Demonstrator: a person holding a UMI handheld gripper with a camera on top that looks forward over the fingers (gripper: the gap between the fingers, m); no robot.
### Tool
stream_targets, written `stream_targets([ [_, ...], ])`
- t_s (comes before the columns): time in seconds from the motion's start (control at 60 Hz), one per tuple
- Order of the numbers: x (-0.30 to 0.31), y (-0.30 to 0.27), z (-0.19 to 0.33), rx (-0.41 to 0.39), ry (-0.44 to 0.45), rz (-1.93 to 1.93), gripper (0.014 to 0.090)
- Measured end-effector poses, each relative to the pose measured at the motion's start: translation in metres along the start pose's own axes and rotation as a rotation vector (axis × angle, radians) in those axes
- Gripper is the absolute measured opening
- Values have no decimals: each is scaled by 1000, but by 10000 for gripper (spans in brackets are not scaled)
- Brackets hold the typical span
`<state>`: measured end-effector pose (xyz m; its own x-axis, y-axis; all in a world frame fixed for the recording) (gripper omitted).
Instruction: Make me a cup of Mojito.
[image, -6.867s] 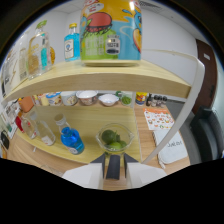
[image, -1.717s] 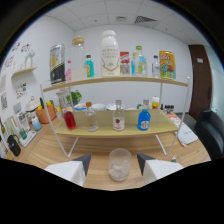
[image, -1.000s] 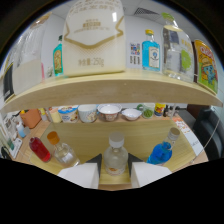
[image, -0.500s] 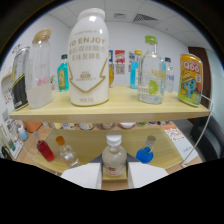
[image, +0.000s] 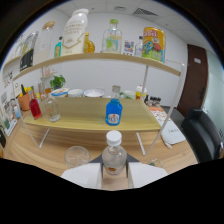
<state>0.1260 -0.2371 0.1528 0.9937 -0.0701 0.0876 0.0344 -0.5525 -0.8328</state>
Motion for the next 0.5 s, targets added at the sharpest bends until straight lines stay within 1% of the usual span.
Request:
stream_targets([
  [0.117,-2,14,6,-25,-1,-26,345],
  [0.233,5,11,11,-21,53,-159,343],
  [0.317,14,-1,12,-7,126,-338,344],
  [0.417,22,-22,12,31,228,-633,342],
  [0.5,20,-37,10,62,291,-891,343],
])
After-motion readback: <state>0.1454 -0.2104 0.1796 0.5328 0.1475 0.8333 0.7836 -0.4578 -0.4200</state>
